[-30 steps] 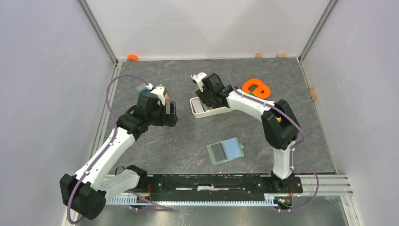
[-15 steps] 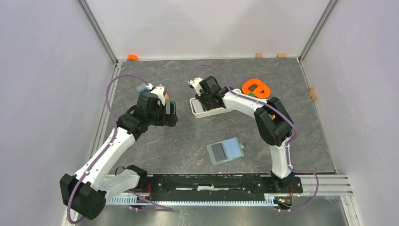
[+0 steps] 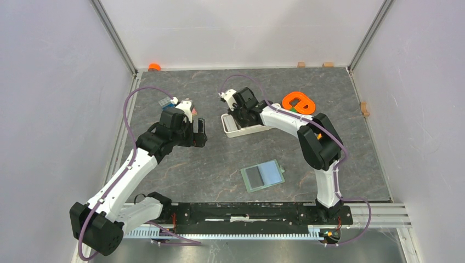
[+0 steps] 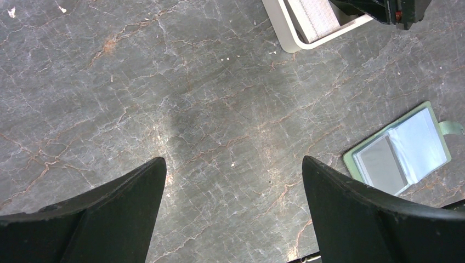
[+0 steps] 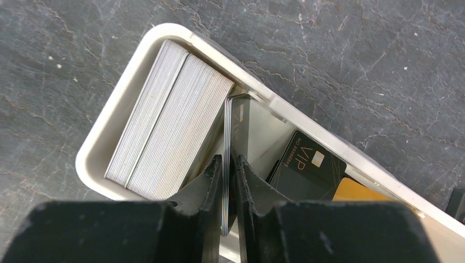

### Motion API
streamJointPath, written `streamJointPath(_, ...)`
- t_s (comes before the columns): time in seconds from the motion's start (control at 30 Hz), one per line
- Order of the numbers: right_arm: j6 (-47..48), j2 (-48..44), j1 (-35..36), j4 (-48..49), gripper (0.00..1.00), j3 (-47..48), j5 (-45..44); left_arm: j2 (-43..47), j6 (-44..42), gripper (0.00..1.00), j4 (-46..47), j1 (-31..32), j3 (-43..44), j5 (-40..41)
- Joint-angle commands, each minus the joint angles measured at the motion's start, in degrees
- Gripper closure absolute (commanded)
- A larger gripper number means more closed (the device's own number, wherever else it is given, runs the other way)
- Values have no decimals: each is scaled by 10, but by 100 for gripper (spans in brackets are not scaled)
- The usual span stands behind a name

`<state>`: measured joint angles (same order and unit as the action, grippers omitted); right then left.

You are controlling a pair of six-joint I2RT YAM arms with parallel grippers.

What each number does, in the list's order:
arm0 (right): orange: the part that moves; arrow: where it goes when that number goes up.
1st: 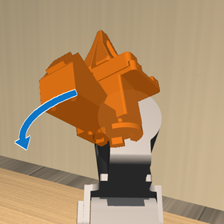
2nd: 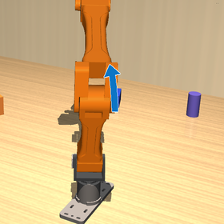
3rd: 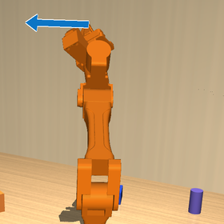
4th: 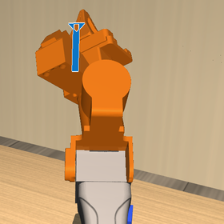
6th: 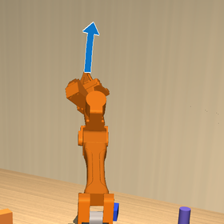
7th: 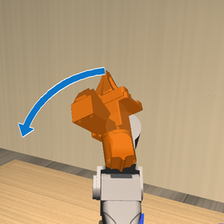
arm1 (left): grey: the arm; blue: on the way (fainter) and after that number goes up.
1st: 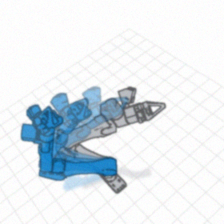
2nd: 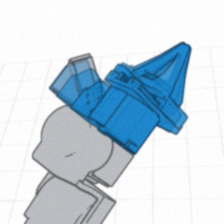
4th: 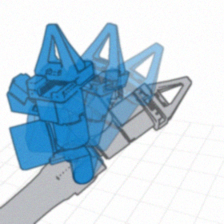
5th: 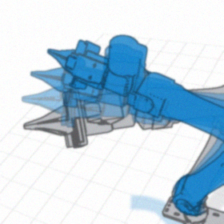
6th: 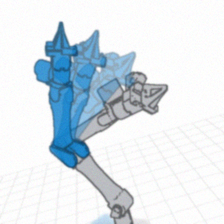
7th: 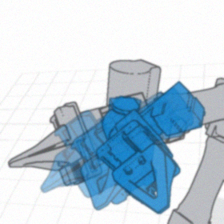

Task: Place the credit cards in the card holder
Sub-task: Pick up the credit card from the storage box.

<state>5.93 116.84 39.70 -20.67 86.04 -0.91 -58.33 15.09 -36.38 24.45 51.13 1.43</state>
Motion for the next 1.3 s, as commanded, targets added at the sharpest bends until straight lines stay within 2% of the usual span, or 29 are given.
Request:
streamJointPath(0.0,7,-41,-1,17,81,20,25,7,-27,0,10,-5,-2,7)
streamJointPath(0.27,9,-40,-1,17,84,18,25,7,-27,0,11,-4,-3,6)
streamJointPath(0.43,6,-20,-8,5,71,24,15,6,-27,0,10,-5,-3,5)
streamJointPath(0.7,6,1,-14,-4,69,26,27,6,-27,0,10,-4,-3,5)
streamJointPath(0.83,6,-2,-13,-2,71,27,59,5,-27,0,10,-4,-3,5)
streamJointPath(1.0,3,-17,-14,-1,84,31,68,6,-27,0,10,-5,-3,5)
streamJointPath(1.27,0,-36,-14,-3,84,37,74,7,-27,0,11,-5,-3,4)
